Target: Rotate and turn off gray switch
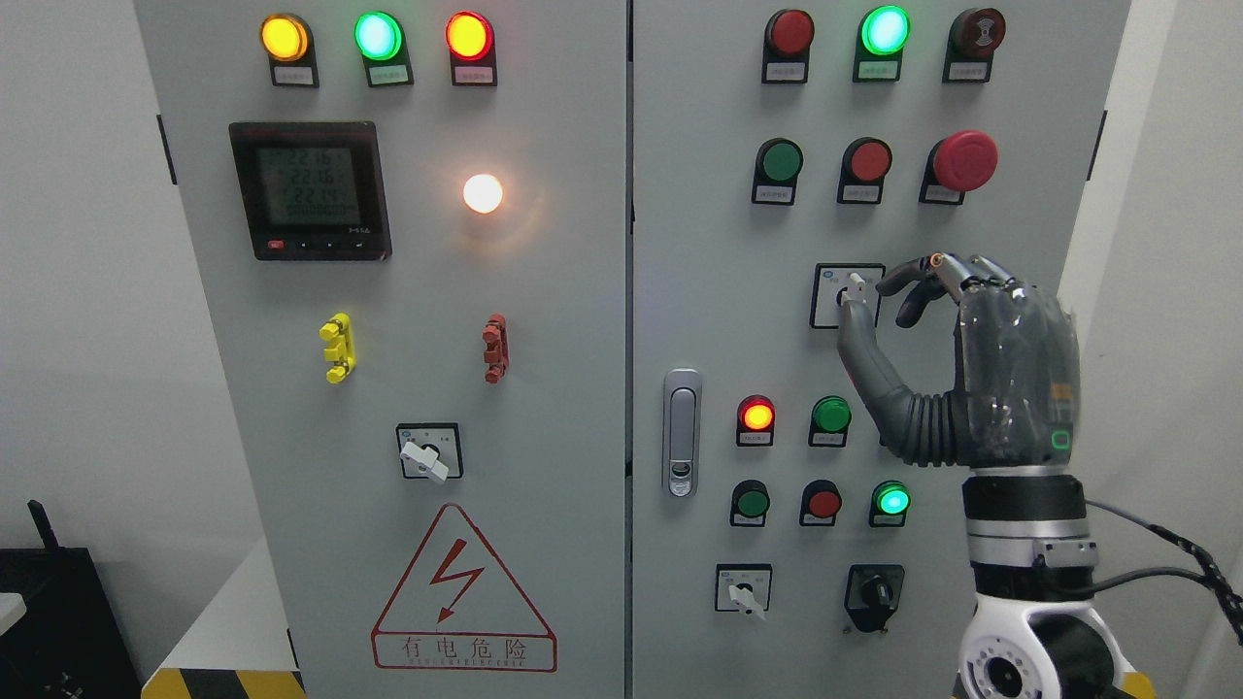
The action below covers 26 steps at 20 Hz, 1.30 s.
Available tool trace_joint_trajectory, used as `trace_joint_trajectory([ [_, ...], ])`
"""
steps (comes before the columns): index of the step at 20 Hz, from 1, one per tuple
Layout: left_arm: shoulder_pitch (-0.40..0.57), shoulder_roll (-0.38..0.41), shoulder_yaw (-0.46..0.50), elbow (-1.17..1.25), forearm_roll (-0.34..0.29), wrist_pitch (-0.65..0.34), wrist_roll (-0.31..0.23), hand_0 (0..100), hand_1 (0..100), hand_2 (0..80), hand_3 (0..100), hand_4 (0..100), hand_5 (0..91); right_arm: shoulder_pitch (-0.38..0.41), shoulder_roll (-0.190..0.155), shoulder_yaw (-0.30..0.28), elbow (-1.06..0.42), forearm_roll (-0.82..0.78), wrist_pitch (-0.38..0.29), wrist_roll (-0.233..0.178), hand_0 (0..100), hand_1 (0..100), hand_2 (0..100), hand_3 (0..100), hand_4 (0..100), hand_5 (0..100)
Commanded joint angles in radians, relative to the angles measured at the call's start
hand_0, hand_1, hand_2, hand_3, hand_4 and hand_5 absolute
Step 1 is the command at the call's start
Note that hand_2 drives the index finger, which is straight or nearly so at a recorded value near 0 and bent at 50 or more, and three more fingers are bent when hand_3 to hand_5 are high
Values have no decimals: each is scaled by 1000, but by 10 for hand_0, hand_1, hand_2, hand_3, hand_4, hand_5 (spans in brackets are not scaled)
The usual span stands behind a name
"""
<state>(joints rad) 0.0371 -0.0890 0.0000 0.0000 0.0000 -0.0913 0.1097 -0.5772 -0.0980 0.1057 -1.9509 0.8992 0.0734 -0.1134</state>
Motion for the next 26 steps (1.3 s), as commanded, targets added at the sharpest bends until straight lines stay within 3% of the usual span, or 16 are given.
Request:
trace_joint_trajectory([
  [1, 1, 0, 32, 23, -8, 1, -1, 120, 389, 0, 0, 0, 0, 89, -3, -61, -98, 0, -56, -3, 361, 265, 208, 202, 53, 5],
  [2, 1, 0, 32, 23, -8, 1, -1, 120, 389, 0, 0, 0, 0, 102, -3, -72, -105, -2, -64, -3, 348, 260, 159, 148, 6, 0],
  [5, 0, 0, 32, 23, -8, 1, -1, 120, 389, 0, 0, 0, 0, 141, -6, -92, -117, -2, -107, 0, 333, 211, 40, 56, 0, 0],
  [7, 0, 0, 32, 23, -8, 1, 1, 120, 389, 0, 0, 0, 0, 161, -6, -110, -120, -2, -133, 4, 259, 183, 0, 0, 0, 0],
  [15, 0, 0, 32, 23, -8, 1, -1, 120, 389, 0, 0, 0, 0, 166, -9, -112, -121, -2, -135, 12, 185, 289, 0, 0, 0, 0],
  [26, 1, 0, 32, 23, -8, 1, 1, 120, 389, 0, 0, 0, 0, 184, -9, -129, -129, -2, -133, 6, 169, 303, 0, 0, 0, 0],
])
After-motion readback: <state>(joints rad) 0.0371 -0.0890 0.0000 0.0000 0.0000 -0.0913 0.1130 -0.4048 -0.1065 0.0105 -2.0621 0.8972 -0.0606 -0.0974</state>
